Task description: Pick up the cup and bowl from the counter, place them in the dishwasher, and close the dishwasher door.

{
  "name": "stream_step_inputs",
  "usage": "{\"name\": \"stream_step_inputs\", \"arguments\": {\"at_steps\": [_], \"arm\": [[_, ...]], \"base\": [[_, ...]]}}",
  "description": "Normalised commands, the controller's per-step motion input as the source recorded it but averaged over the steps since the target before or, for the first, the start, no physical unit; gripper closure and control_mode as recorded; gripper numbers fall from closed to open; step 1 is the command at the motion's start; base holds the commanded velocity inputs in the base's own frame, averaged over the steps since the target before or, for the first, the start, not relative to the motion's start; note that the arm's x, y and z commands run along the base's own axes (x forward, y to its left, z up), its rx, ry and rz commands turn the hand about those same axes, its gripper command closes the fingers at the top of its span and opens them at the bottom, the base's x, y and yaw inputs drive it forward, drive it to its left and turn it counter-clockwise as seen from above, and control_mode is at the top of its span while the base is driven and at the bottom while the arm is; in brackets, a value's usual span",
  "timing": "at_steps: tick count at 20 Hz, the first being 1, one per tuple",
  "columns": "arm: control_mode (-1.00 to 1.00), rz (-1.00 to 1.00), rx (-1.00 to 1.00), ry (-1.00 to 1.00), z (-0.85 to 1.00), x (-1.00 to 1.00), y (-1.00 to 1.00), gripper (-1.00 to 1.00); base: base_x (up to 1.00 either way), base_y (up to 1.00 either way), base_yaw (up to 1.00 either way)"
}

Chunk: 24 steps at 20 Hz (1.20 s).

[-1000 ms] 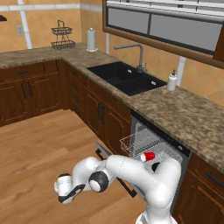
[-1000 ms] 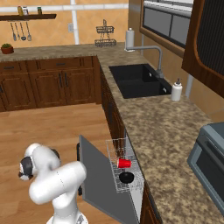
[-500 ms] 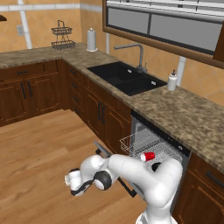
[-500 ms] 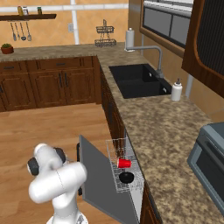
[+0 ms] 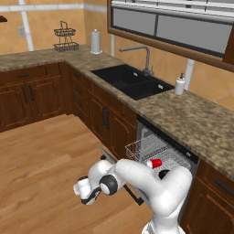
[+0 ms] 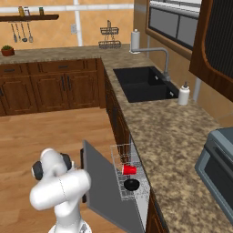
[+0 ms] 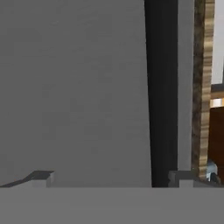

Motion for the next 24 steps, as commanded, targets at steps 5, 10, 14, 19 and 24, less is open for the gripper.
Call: {"name": "stream_step_inputs", "arguments": {"at_steps": [5, 10, 14, 19, 24], "arm": [[-1.00, -0.09, -0.15, 0.00, -0.03, 0.75, -0.65, -1.00], [-1.00, -0.14, -0.10, 0.00, 0.03, 0.87, -0.94, -1.00], [-1.00, -0.16, -0.06, 0.00, 0.11, 1.00, -1.00, -1.00], [-1.00, -0.09, -0.01, 0.00, 0.04, 1.00, -1.00, -1.00], [-1.00, 0.00, 0.00, 0.00, 0.00, 0.88, -1.00, -1.00]], "base": [[0.00, 0.00, 0.00], [0.00, 0.00, 0.00], [0.00, 0.00, 0.00], [0.00, 0.00, 0.00], [0.00, 0.00, 0.00]]}}
